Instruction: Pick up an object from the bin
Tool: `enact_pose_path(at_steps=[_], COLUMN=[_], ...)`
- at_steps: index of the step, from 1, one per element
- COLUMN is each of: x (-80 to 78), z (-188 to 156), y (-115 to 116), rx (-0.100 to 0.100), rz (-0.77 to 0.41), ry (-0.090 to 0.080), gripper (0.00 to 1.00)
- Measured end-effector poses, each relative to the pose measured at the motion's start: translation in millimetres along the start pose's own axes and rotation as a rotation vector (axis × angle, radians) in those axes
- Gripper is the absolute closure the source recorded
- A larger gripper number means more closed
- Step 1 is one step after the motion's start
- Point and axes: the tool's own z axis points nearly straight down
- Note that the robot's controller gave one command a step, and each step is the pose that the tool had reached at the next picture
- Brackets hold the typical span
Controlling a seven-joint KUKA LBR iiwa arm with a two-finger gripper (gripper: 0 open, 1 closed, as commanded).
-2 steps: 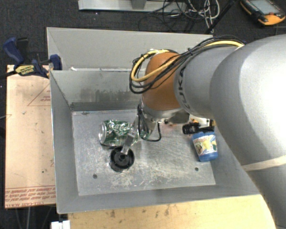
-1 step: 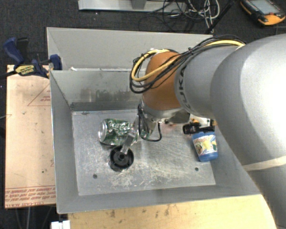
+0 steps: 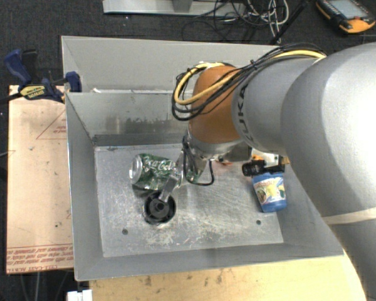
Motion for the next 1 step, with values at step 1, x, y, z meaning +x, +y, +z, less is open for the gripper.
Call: enact_pose_path(at_steps=[1], x=[0.8], z=[-20.4], y=[0.2], rx=[0.000], rz=[-0.001], ry=[0.001], gripper=[1.00])
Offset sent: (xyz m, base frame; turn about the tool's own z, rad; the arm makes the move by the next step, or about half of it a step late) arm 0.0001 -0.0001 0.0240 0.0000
